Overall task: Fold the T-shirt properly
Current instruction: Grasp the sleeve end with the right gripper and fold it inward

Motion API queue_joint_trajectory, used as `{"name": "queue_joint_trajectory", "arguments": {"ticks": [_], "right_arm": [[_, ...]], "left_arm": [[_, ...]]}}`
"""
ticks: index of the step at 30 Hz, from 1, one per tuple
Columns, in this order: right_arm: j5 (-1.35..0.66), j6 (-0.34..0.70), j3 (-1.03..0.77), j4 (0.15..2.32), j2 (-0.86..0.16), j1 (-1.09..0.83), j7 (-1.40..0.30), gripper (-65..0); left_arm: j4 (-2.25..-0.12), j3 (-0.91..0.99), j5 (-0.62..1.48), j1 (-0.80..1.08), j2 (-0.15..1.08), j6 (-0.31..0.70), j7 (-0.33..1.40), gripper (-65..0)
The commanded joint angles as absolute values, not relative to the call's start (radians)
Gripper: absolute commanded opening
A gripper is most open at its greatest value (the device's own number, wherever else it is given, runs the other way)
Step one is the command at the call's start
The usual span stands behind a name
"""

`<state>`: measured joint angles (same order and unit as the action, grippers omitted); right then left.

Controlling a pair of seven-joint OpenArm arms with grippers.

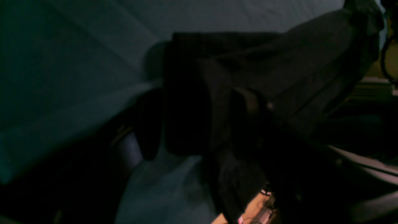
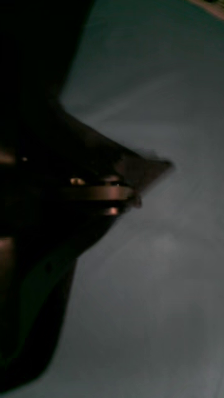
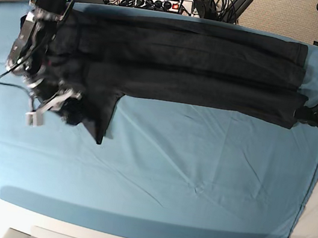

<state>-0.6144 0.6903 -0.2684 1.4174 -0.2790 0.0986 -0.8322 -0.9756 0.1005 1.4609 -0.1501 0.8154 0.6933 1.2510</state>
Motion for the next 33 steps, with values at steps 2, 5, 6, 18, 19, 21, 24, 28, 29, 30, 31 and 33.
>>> {"name": "queue_joint_trajectory", "arguments": {"ticks": [2, 5, 6, 18, 19, 21, 24, 28, 29, 30, 31, 33], "right_arm": [[-0.639, 0.698, -0.260, 1.528, -0.294, 0.060, -0.820, -65.0], [-0.637, 0.698, -0.262, 1.667, -0.294, -0.038, -0.824, -65.0], [-0.635, 0.698, -0.262, 1.710, -0.294, -0.070, -0.824, -65.0], [-0.640, 0.698, -0.262, 2.012, -0.294, -0.419, -0.830, -65.0], [-0.640, 0.698, -0.262, 2.022, -0.294, -0.440, -0.830, -65.0], [-0.642, 0.698, -0.262, 2.037, -0.294, -0.476, -0.829, -65.0], [-0.681, 0.698, -0.262, 2.042, -0.290, -0.513, -0.830, -65.0], [-0.693, 0.698, -0.261, 2.042, -0.273, -0.544, -0.830, -65.0], [-0.696, 0.698, -0.261, 2.042, -0.268, -0.549, -0.830, -65.0], [-0.704, 0.698, -0.261, 2.042, -0.262, -0.549, -0.830, -65.0], [-0.712, 0.698, -0.261, 2.042, -0.257, -0.548, -0.828, -65.0], [-0.718, 0.698, -0.261, 2.042, -0.243, -0.547, -0.798, -65.0]], "left_arm": [[-0.987, 0.112, 1.484, -0.169, 0.845, 0.698, 1.237, -29.8], [-0.987, 0.112, 1.484, -0.169, 0.845, 0.698, 1.237, -29.8], [-0.987, 0.112, 1.484, -0.169, 0.845, 0.698, 1.237, -29.8], [-0.987, 0.112, 1.484, -0.169, 0.845, 0.698, 1.232, -29.8], [-0.987, 0.112, 1.484, -0.169, 0.845, 0.698, 1.233, -29.8], [-0.987, 0.112, 1.484, -0.169, 0.845, 0.698, 1.232, -29.8], [-0.987, 0.112, 1.484, -0.169, 0.845, 0.698, 1.232, -29.8], [-0.987, 0.112, 1.484, -0.169, 0.845, 0.698, 1.230, -29.8], [-0.987, 0.112, 1.484, -0.169, 0.845, 0.698, 1.230, -29.8], [-0.987, 0.112, 1.484, -0.169, 0.845, 0.698, 1.229, -29.8], [-0.987, 0.112, 1.484, -0.170, 0.844, 0.698, 1.229, -29.8], [-0.987, 0.112, 1.484, -0.172, 0.839, 0.698, 1.229, -29.8]]}}
